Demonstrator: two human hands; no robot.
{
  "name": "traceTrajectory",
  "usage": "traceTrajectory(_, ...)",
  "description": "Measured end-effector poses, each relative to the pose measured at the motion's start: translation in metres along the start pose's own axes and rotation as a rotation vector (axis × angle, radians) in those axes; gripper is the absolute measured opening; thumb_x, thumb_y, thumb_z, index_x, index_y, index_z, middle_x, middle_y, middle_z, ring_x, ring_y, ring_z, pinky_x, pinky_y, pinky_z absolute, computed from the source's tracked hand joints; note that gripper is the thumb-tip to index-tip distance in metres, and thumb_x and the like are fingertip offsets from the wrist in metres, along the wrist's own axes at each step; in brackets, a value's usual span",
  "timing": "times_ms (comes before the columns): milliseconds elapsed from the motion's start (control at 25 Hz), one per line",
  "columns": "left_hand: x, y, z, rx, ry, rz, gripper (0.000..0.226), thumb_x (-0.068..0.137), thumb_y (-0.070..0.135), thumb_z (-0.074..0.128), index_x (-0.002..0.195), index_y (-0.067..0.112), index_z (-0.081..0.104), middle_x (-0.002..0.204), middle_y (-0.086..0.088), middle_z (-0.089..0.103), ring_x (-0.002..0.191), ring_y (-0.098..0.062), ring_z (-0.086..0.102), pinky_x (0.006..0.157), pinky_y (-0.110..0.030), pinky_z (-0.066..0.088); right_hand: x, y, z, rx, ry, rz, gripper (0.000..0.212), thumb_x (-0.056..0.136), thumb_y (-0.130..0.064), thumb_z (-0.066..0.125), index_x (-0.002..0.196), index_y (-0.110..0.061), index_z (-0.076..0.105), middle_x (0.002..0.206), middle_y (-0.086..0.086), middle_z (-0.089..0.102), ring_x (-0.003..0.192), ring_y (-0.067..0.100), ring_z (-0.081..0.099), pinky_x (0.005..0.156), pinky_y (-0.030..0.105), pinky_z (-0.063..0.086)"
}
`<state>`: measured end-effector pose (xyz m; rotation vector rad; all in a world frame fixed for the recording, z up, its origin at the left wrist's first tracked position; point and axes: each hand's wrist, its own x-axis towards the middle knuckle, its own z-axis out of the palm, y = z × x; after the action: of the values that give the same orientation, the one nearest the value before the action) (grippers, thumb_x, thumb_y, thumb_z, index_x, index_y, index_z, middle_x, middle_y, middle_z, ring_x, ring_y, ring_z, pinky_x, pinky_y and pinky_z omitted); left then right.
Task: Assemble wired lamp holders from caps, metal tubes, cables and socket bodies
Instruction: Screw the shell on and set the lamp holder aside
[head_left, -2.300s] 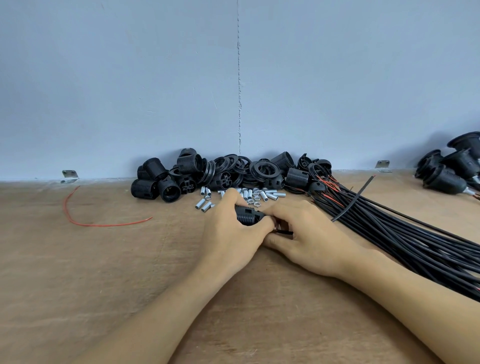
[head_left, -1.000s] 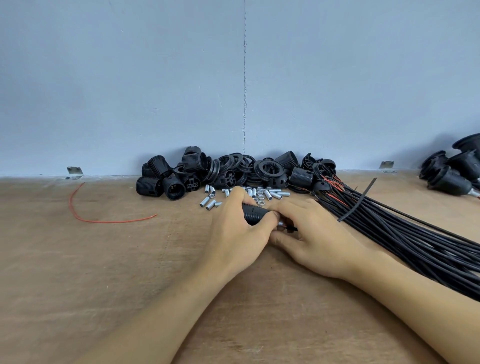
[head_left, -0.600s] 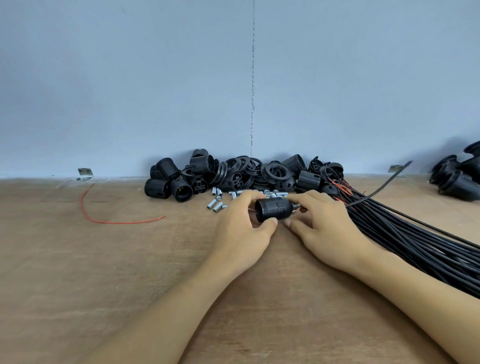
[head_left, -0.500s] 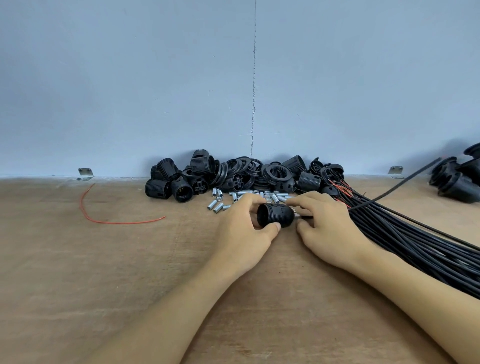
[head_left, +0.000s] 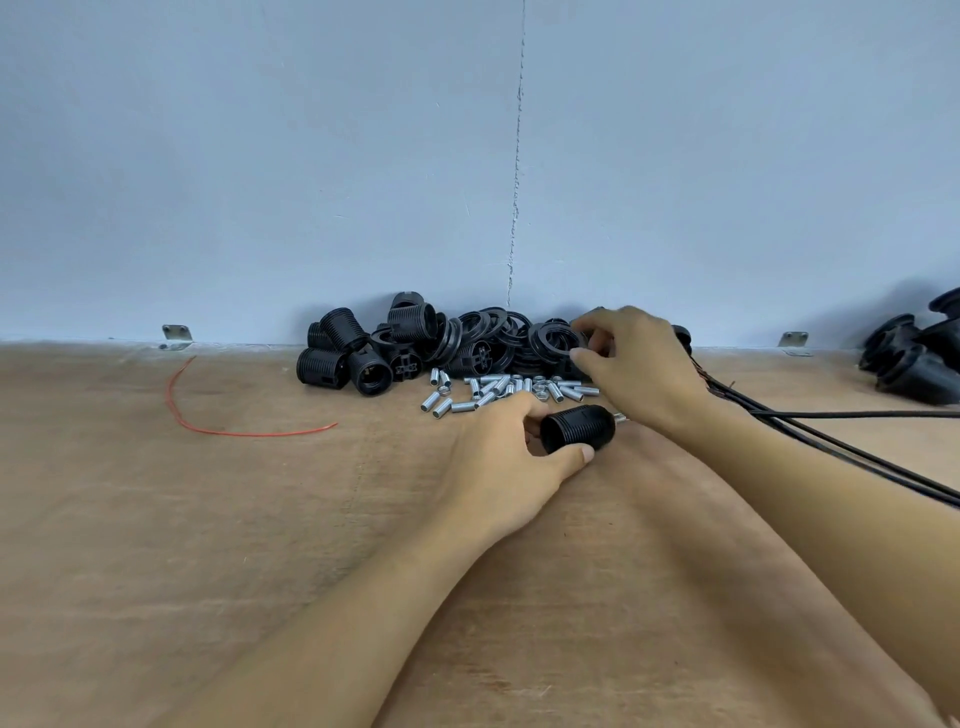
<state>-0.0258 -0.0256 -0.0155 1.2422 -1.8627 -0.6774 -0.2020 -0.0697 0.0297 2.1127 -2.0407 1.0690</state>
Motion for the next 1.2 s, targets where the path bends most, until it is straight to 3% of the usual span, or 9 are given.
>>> traceTrajectory(160,0.0,-0.002,-0.001,-0.031,-0.013,0.006,0.029,0.074,0.047,0.085,0.081,0.044,0.057,0.085,0.024,0.064,0.093,0.017,0.052,0.068,-0.009,0.039,0.02,-0.008,0.014,-0.152,-0.128,0.036,0.024,0.091,-0.032,0.064,0.112,-0.027,0.072,0.105,0.001,0.068,0.098,0.024,0.061,0.079,0.034,0.05)
traceTrajectory(320,0.0,-0.002,0.001,-0.053,-0.017,-0.003,0.034,0.072,0.045,0.087,0.083,0.046,0.055,0.088,0.024,0.063,0.091,0.017,0.054,0.073,-0.013,0.042,0.015,-0.008,0.012,-0.14,0.023,0.07,0.022,0.095,-0.03,0.06,0.113,-0.025,0.072,0.105,0.0,0.071,0.1,0.026,0.064,0.081,0.036,0.052)
traceTrajectory(520,0.0,-0.003,0.002,-0.077,-0.031,-0.06,0.055,0.072,0.047,0.087,0.117,0.04,0.057,0.094,0.026,0.061,0.091,0.011,0.055,0.073,-0.015,0.04,-0.012,-0.016,-0.008,0.416,0.205,0.122,0.015,0.098,-0.031,0.057,0.098,-0.024,0.071,0.073,-0.013,0.068,0.067,0.001,0.062,0.066,0.019,0.051)
traceTrajectory(680,0.001,0.002,0.001,-0.158,-0.01,-0.089,0.088,0.068,0.053,0.083,0.145,0.036,0.042,0.11,0.023,0.061,0.099,0.008,0.058,0.083,-0.018,0.045,-0.037,-0.018,-0.022,0.851,-0.003,0.228,0.025,0.102,-0.022,0.054,0.085,-0.014,0.07,0.069,-0.007,0.064,0.055,0.007,0.051,0.054,0.018,0.041)
traceTrajectory(760,0.001,0.005,-0.001,-0.293,0.037,-0.111,0.088,0.068,0.055,0.074,0.148,0.036,0.041,0.115,0.023,0.064,0.101,0.009,0.061,0.09,-0.019,0.047,-0.047,-0.015,-0.028,0.921,-0.127,0.248,0.028,0.103,-0.021,0.054,0.081,-0.013,0.069,0.071,-0.002,0.061,0.05,0.008,0.042,0.048,0.016,0.035)
traceTrajectory(840,0.0,0.005,-0.005,-0.441,0.078,-0.119,0.066,0.079,0.052,0.068,0.14,0.03,0.056,0.108,0.022,0.071,0.098,0.012,0.064,0.093,-0.023,0.05,-0.056,-0.011,-0.026,0.83,-0.203,0.232,0.028,0.102,-0.023,0.055,0.082,-0.012,0.071,0.07,-0.001,0.061,0.049,0.008,0.039,0.049,0.017,0.034)
traceTrajectory(960,0.0,0.003,-0.008,-0.436,0.162,-0.034,0.02,0.1,0.038,0.06,0.102,0.026,0.076,0.088,0.019,0.076,0.082,0.007,0.066,0.084,-0.022,0.052,-0.066,-0.006,-0.016,0.508,-0.178,0.155,0.027,0.1,-0.03,0.057,0.085,-0.014,0.074,0.066,-0.007,0.064,0.057,0.007,0.049,0.065,0.023,0.04)
traceTrajectory(1120,0.002,-0.003,-0.007,-0.41,0.243,-0.028,0.022,0.102,0.029,0.058,0.09,0.026,0.076,0.085,0.013,0.076,0.079,-0.001,0.068,0.08,-0.029,0.054,-0.071,-0.004,-0.015,0.41,-0.059,0.032,0.008,0.093,-0.03,0.066,0.092,-0.029,0.074,0.077,-0.008,0.066,0.07,0.001,0.055,0.07,0.021,0.043)
traceTrajectory(1200,0.004,-0.006,-0.006,-0.425,0.331,-0.068,0.027,0.104,0.029,0.054,0.083,0.024,0.07,0.082,0.011,0.076,0.079,-0.007,0.069,0.079,-0.029,0.052,-0.072,0.0,-0.017,0.296,-0.137,-0.071,0.022,0.09,-0.032,0.069,0.112,-0.033,0.069,0.103,-0.01,0.061,0.098,0.002,0.055,0.086,0.021,0.043)
